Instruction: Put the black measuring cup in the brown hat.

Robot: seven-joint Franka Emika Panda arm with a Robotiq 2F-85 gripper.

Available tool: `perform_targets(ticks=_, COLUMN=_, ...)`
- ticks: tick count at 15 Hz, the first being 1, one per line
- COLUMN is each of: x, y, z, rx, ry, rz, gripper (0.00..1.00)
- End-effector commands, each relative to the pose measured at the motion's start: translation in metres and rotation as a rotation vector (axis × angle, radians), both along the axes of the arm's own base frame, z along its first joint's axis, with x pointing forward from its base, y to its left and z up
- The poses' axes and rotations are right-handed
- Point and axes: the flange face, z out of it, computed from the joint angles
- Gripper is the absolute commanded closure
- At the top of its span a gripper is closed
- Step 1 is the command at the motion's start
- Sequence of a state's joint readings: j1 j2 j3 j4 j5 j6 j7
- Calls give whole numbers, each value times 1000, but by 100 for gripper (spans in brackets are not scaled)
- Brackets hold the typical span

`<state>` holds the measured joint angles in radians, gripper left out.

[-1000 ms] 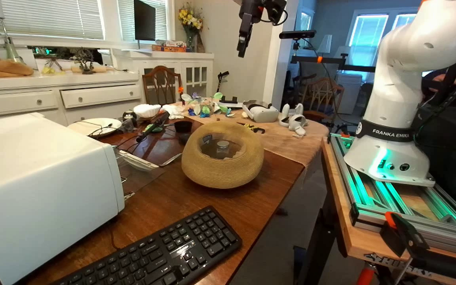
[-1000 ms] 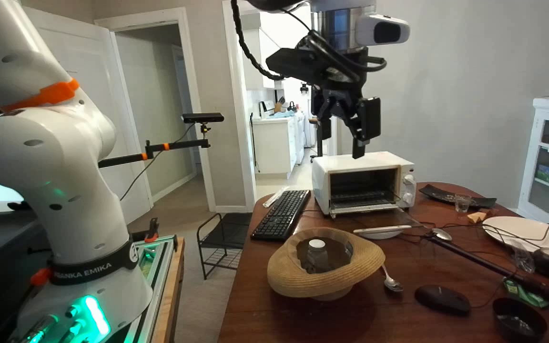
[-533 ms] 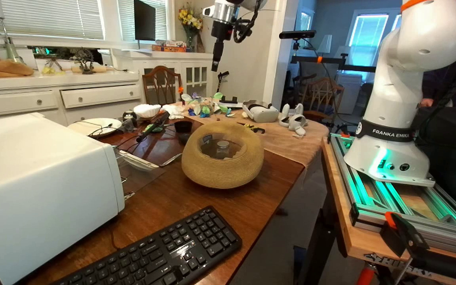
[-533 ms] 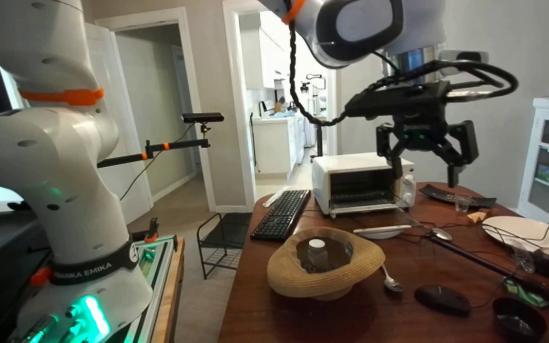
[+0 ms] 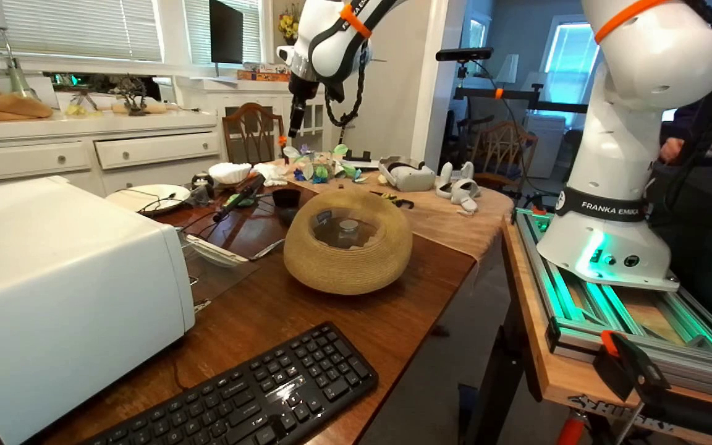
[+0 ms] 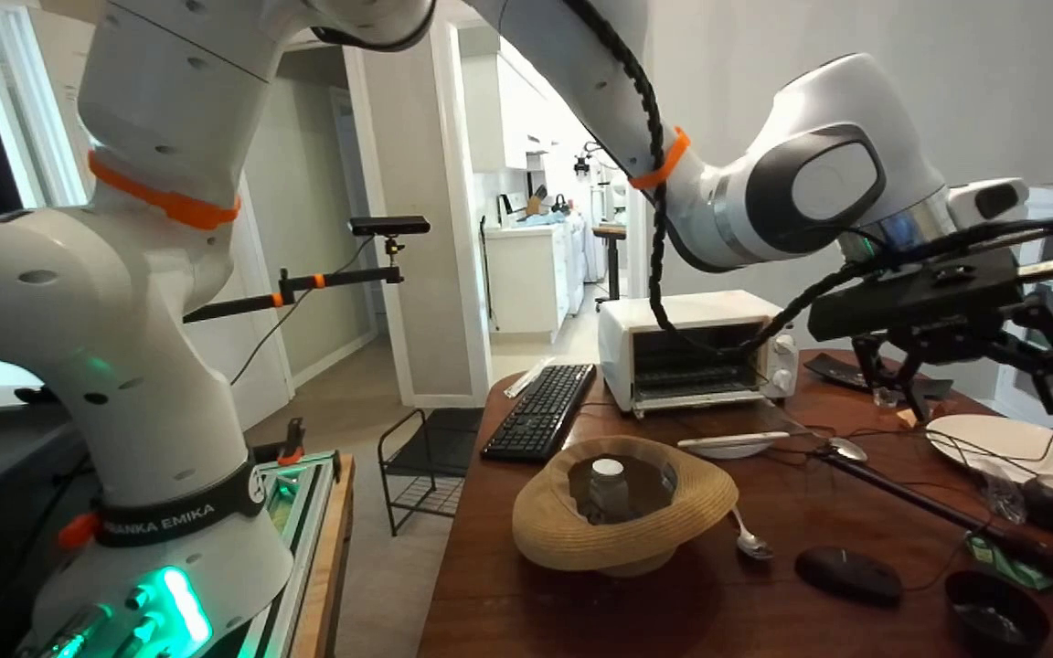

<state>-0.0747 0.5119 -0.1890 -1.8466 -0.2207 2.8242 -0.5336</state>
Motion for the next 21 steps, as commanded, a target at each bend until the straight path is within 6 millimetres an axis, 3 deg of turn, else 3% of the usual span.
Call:
perform_targets(ticks=1, x=0, y=1, z=3, rx=2, ry=-4, rz=0, gripper=0)
perform_targets(ticks=5, x=0, y=3, z=16, rx=5, ry=-21, rz=2, gripper=0)
perform_targets(ticks=8, x=3, y=1, z=8, rx=-2, ry=5, rz=-21, gripper=0)
perform_targets(ticks=15, x=64, y=4, z=-88, rx=-54, ry=124, rz=-19, gripper=0)
perform_targets(ticks=21, x=101, y=11, z=-151, rx=-50, ry=212, rz=17, gripper=0)
